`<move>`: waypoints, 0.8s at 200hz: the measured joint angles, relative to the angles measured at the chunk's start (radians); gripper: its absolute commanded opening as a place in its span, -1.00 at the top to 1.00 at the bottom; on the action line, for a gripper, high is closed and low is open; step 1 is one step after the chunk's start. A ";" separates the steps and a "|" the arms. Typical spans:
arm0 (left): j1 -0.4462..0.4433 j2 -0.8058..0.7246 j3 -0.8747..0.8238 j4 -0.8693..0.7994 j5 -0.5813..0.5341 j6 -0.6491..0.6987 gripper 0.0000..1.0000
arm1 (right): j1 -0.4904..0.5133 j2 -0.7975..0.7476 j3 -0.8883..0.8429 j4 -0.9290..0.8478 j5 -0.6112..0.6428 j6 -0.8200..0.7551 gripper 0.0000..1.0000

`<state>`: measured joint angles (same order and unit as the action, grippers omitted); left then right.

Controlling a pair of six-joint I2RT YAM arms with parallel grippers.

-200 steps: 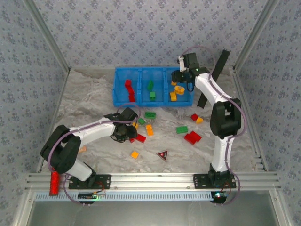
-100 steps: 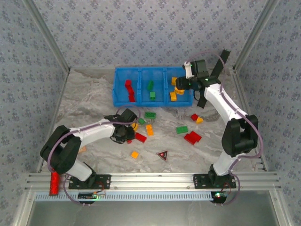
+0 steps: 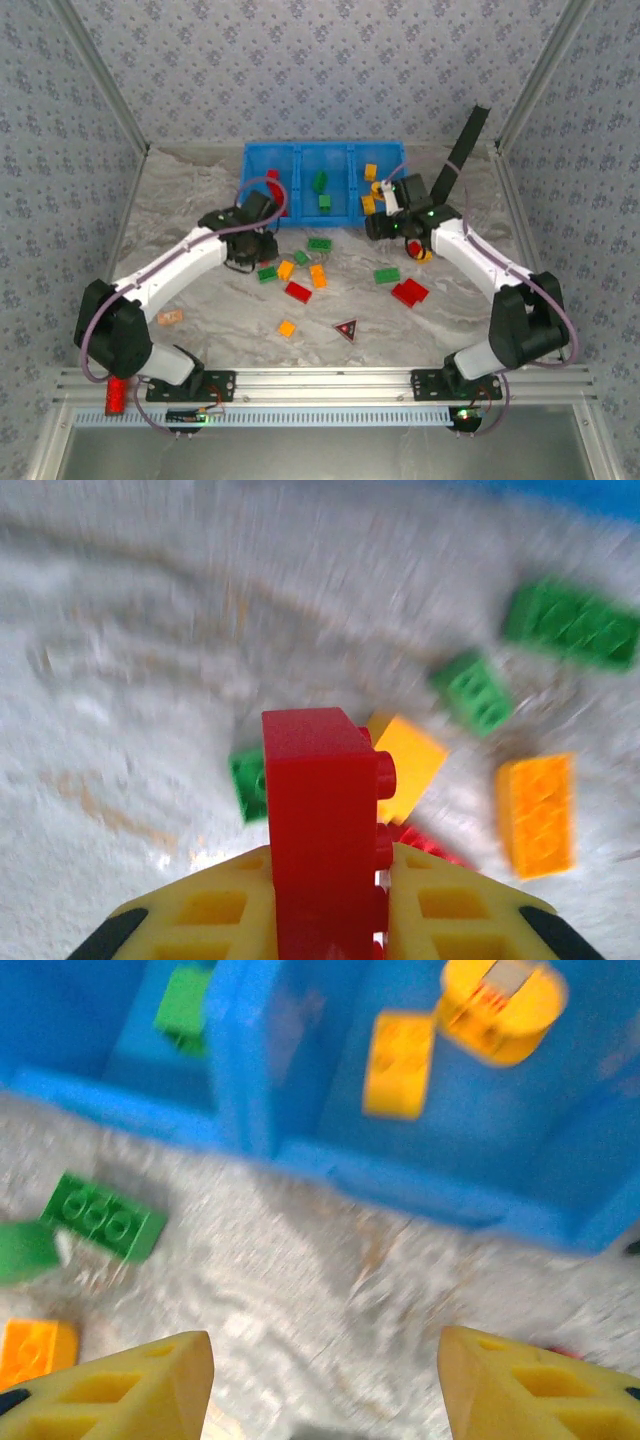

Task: Sort the legos into containers by color
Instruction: Pick up the lego from the center of the table, then place the lego in the container.

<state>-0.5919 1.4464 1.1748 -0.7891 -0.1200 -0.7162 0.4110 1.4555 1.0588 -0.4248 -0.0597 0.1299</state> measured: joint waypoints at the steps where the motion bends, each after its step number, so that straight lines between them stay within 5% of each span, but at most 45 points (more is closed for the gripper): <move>1: 0.002 0.002 0.006 0.000 0.000 0.002 0.50 | 0.002 -0.002 -0.002 0.000 0.000 0.002 -0.27; 65: 0.126 0.305 0.390 0.040 0.000 0.195 0.51 | 0.301 -0.137 -0.163 0.002 0.115 0.149 -0.37; 160: 0.258 0.755 0.772 0.055 0.116 0.248 0.50 | 0.448 -0.134 -0.184 0.033 0.196 0.264 -0.42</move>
<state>-0.3336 2.2017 1.9465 -0.7345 -0.0040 -0.4679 0.8593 1.3216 0.8749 -0.3920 0.1360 0.3935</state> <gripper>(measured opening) 0.248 0.707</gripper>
